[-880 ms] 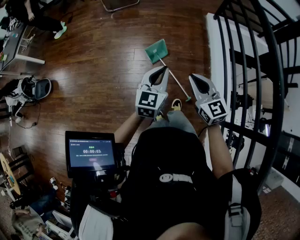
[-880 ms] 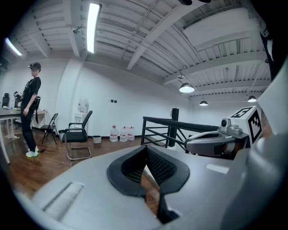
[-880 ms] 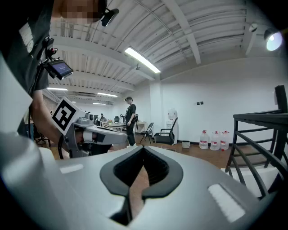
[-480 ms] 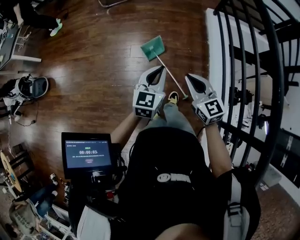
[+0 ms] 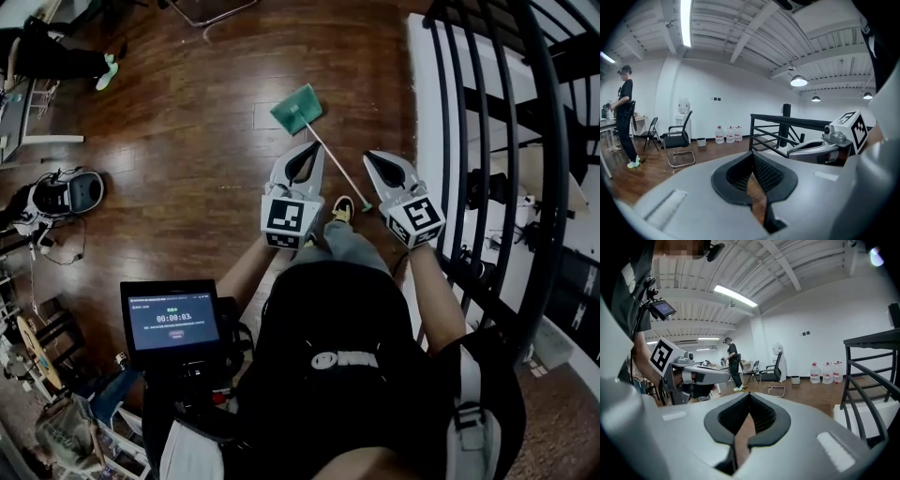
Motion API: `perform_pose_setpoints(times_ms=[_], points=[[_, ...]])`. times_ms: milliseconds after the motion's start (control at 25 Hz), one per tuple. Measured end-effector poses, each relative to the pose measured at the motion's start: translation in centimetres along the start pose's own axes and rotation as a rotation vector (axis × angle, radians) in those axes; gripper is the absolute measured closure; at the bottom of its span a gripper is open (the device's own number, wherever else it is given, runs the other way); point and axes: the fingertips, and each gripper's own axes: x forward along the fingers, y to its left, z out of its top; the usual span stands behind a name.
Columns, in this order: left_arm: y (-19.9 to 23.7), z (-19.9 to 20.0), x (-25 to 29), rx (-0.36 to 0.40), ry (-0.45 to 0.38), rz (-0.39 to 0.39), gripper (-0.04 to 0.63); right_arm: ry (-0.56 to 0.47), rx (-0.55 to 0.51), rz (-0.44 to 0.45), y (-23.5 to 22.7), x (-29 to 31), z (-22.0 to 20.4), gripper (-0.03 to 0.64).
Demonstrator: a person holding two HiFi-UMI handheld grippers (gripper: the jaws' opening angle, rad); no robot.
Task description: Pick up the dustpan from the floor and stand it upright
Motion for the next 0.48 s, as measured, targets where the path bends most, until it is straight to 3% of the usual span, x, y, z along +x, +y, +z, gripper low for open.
perform_pose_setpoints(times_ms=[200, 480], points=[[1.8, -0.4, 0.3, 0.013, 0.018, 0.040, 0.575, 0.002, 0.005, 0.028, -0.7, 1.6, 0.1, 0.614], [3.9, -3.7, 2.7, -0.006, 0.075, 0.049, 0.575, 0.061, 0.049, 0.043, -2.2, 3.4, -3.0, 0.614]])
